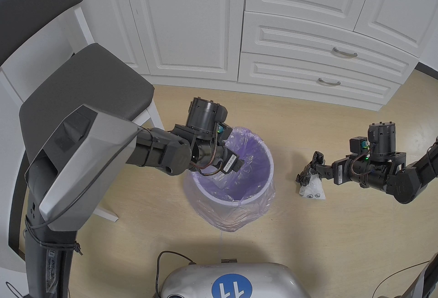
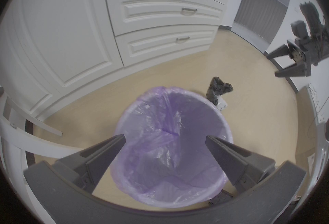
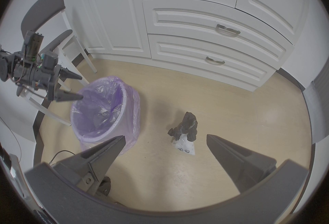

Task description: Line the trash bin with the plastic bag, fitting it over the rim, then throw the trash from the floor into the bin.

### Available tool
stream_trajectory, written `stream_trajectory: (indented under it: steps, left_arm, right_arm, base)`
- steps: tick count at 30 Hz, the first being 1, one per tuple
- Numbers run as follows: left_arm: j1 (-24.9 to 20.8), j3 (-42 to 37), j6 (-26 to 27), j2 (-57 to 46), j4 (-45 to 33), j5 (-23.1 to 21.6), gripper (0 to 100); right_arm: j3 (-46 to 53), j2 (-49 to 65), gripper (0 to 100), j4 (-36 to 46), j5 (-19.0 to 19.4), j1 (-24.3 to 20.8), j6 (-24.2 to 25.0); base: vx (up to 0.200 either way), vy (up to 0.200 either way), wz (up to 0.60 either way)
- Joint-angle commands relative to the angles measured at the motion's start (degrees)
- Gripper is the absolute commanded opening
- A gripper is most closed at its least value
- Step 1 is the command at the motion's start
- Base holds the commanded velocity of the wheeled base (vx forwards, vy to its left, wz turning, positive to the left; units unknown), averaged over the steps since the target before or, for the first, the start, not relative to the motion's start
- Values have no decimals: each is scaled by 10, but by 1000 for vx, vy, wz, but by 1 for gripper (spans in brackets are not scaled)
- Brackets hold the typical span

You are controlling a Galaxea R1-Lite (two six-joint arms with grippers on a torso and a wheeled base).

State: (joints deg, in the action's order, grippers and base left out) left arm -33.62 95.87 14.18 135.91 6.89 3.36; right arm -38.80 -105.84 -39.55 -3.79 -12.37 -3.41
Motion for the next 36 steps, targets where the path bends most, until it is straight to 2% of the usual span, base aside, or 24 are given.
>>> stream_trajectory:
  steps: [1,5,11,15,16,20,21,22,27,32,36]
  left_arm:
    - [-23,-12,0,19,0,3,100]
    - [-28,11,8,78,2,52,100]
    - [-25,46,13,117,2,64,100]
    - [-22,61,31,124,18,117,100]
    - [-22,61,31,124,18,117,100]
    - [-17,47,118,137,95,169,100]
    - [-17,45,122,138,98,172,100]
    - [-18,19,156,138,138,187,100]
    - [-16,-52,212,135,205,189,100]
    - [-14,-110,217,124,234,187,100]
    - [-13,-114,217,124,247,185,100]
  right_arm:
    - [1,1,100,0,2,1,0]
    - [-2,-3,100,0,4,17,0]
    - [-5,-6,100,0,4,26,0]
    - [-4,-6,100,0,5,29,-1]
    - [-4,-6,100,0,5,29,-1]
    - [-5,-3,100,0,4,30,-1]
    - [-5,-3,100,0,4,30,-1]
    - [-2,0,100,0,4,31,-1]
    - [3,15,100,0,4,32,-3]
    - [8,18,100,0,5,32,-12]
    - [7,16,100,0,7,32,-16]
  base:
    - [0,0,0]
    - [0,0,0]
    - [0,0,0]
    - [0,0,0]
    - [0,0,0]
    - [0,0,0]
    - [0,0,0]
    - [0,0,0]
    - [0,0,0]
    - [0,0,0]
    - [0,0,0]
